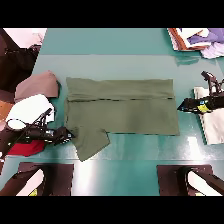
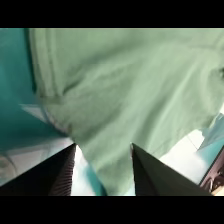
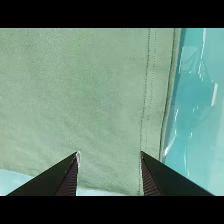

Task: Fold the shirts.

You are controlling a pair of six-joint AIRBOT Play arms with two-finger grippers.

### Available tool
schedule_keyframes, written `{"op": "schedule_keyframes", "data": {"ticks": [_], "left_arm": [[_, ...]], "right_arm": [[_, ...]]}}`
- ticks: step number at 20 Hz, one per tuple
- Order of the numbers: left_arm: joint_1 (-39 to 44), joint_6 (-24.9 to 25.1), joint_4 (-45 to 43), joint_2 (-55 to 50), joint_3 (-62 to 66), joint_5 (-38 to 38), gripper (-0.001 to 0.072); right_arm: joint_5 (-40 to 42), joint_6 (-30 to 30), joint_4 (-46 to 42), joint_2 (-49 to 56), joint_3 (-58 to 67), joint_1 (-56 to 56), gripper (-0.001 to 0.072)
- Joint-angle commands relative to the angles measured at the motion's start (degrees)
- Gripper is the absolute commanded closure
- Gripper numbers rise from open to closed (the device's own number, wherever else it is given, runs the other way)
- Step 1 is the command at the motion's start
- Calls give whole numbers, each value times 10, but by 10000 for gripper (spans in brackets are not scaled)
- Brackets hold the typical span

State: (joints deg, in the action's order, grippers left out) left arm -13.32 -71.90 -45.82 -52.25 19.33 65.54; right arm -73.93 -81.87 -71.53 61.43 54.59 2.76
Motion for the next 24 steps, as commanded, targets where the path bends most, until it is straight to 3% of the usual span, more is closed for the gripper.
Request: {"op": "schedule_keyframes", "data": {"ticks": [1, 2, 5, 6, 7, 12, 17, 21, 24], "left_arm": [[0, 4, 12, 0, -2, -24, 340], [0, 4, 12, 0, -2, -26, 407], [0, 12, 13, 0, -2, -26, 411], [0, 19, 13, 0, -2, -25, 490], [0, 24, 14, 0, -2, -24, 663], [0, 50, 45, 0, 8, 7, 680], [0, 64, 48, 1, 74, 45, 680], [0, 64, 53, 1, 89, 44, 680], [0, 64, 54, 1, 89, 36, 680]], "right_arm": [[0, -2, 0, -1, 0, 0, 261], [0, -2, 0, -1, 0, -1, 261], [0, -2, 1, -1, 0, 0, 261], [-1, -2, 1, -1, 0, 0, 261], [-1, -2, 1, -1, 0, 0, 261], [-41, -2, -6, -1, -1, 8, 261], [-85, 2, -2, -1, -71, 126, 259], [-60, 68, 88, 35, -163, 237, 260], [-39, 94, 140, 89, -194, 259, 265]]}}
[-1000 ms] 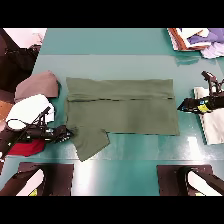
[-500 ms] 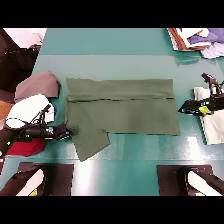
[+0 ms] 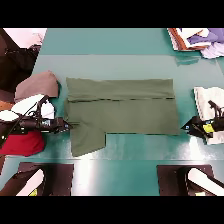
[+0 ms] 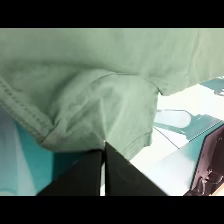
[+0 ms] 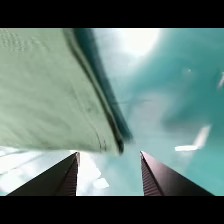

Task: Fold the shirts.

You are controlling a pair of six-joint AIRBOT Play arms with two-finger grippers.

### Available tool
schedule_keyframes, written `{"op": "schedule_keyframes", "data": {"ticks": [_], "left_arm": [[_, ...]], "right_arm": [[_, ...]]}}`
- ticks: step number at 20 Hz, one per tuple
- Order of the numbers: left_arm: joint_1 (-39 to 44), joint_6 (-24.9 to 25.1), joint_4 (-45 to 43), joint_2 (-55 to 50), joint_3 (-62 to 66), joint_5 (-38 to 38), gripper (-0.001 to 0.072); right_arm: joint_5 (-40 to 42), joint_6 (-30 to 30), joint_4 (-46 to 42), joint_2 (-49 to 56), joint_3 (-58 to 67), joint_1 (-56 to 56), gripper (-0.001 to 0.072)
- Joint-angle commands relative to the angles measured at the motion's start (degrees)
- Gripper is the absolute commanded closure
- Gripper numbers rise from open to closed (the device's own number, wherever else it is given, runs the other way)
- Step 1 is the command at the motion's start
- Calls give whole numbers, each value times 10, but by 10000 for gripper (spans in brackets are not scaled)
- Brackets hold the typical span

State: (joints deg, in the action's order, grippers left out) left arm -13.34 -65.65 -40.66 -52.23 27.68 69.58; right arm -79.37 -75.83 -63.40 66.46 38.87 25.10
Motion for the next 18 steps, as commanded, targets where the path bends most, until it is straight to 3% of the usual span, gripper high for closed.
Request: {"op": "schedule_keyframes", "data": {"ticks": [1, 3, 7, 11, 15, 18], "left_arm": [[0, 1, 2, 0, 5, -8, 680], [0, 1, 2, 0, 5, -11, 680], [0, 1, -15, 0, 15, 21, 681], [0, -45, -103, 48, 73, 94, 682], [0, -107, -156, 165, 74, 167, 682], [0, -144, -143, 214, 71, 226, 682]], "right_arm": [[18, 36, 66, 55, -37, 29, 283], [20, 38, 67, 77, -31, 3, 288], [13, 38, 47, 84, -8, -48, 693], [-54, 26, -37, 35, 23, -78, 695], [-112, 17, -110, -108, -3, -85, 695], [-152, 2, -136, -215, -19, -85, 695]]}}
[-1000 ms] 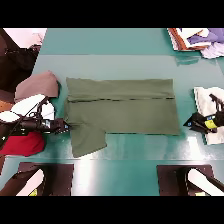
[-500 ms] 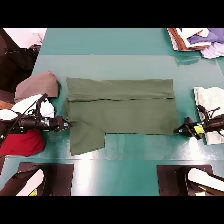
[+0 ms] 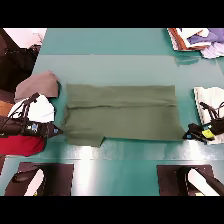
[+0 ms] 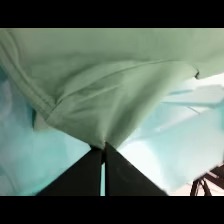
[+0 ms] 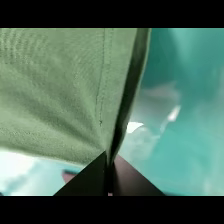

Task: Fold the shirts.

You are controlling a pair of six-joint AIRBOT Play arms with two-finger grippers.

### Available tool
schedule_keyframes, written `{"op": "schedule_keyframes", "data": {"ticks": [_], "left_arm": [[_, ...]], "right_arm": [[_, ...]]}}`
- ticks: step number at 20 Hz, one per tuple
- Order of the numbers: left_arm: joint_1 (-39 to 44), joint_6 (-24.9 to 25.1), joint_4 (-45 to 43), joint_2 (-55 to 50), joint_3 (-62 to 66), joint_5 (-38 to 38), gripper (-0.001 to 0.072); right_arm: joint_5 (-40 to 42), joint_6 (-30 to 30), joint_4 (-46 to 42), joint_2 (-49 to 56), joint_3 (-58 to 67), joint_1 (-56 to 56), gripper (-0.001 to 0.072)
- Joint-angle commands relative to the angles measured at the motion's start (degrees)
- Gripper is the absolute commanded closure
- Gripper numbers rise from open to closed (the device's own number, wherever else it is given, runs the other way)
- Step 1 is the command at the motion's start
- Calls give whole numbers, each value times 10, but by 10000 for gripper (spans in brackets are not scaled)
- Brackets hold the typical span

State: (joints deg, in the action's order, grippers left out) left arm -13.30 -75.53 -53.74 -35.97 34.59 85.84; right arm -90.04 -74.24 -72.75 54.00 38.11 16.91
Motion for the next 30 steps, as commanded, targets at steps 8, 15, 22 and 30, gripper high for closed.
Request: {"op": "schedule_keyframes", "data": {"ticks": [8, 15, 22, 30], "left_arm": [[0, 22, 96, -54, 13, -92, 681], [0, 70, 97, -270, 125, -199, 680], [0, 101, 116, -403, 203, -245, 678], [0, 96, 157, -401, 210, -247, 410]], "right_arm": [[52, -33, 7, -44, 125, -62, 695], [99, -48, 17, 203, 277, -113, 695], [136, -50, 99, 350, 385, -129, 693], [98, -25, 163, 406, 468, -89, 281]]}}
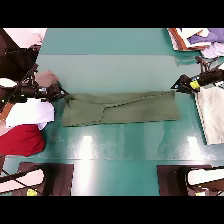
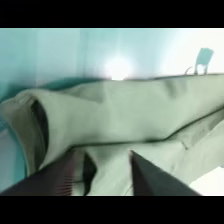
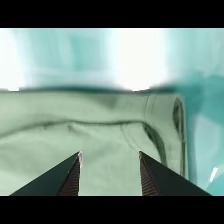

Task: Fold the shirts.

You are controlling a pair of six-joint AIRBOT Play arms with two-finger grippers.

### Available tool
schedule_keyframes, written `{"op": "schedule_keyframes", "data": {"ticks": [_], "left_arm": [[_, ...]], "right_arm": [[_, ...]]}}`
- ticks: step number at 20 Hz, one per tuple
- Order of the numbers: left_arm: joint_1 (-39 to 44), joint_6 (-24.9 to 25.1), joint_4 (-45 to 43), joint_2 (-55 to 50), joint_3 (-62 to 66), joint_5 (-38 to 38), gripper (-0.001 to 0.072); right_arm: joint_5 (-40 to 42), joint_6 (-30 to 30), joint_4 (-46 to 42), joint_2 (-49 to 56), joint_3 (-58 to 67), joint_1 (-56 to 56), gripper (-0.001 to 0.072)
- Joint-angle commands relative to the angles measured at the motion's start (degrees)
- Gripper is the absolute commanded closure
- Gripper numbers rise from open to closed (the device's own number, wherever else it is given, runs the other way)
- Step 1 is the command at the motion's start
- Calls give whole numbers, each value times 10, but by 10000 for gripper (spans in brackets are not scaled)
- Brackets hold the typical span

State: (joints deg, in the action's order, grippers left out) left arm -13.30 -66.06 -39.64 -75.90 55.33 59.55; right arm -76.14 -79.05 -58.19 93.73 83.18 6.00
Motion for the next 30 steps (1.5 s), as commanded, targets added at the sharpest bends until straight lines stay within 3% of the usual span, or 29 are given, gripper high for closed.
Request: {"op": "schedule_keyframes", "data": {"ticks": [1, 2, 3, 5, 6, 10, 12, 15, 16, 17, 18, 20, 22, 24, 30], "left_arm": [[0, 4, 16, -2, 3, 35, 554], [0, 13, 16, -2, 3, 52, 678], [0, 16, 18, -2, 3, 62, 679], [0, 16, 20, -2, 2, 68, 679], [0, 16, 20, -2, 2, 72, 679], [0, 13, 20, -2, 2, 76, 680], [5, 3, 20, -2, 3, 74, 680], [44, 1, 20, -2, 3, 47, 680], [64, 0, 20, -2, 3, 31, 680], [87, 0, 19, -3, 7, 17, 680], [111, -2, 19, -4, 17, 6, 680], [160, -2, 5, -9, 56, -19, 681], [205, -20, -33, -28, 117, -24, 681], [243, -35, -55, -61, 176, -23, 681], [349, -67, -55, -191, 264, -36, 680]], "right_arm": [[-56, 33, 13, -1, 4, 35, 281], [-66, 48, 12, -10, -15, 51, 281], [-68, 62, 12, -17, -33, 67, 275], [-69, 81, 13, -18, -71, 102, 83], [-71, 89, 19, -9, -85, 116, 70], [-76, 128, 81, 44, -111, 132, 90], [-73, 137, 92, 63, -111, 117, 140], [-73, 142, 91, 77, -111, 86, 141], [-74, 142, 91, 79, -111, 77, 192], [-74, 143, 91, 79, -111, 70, 363], [-79, 151, 91, 78, -111, 64, 479], [-103, 158, 92, 78, -109, 60, 641], [-141, 157, 92, 75, -92, 60, 694], [-155, 140, 92, 46, -72, 59, 694], [-155, 13, 92, -80, 42, 23, 695]]}}
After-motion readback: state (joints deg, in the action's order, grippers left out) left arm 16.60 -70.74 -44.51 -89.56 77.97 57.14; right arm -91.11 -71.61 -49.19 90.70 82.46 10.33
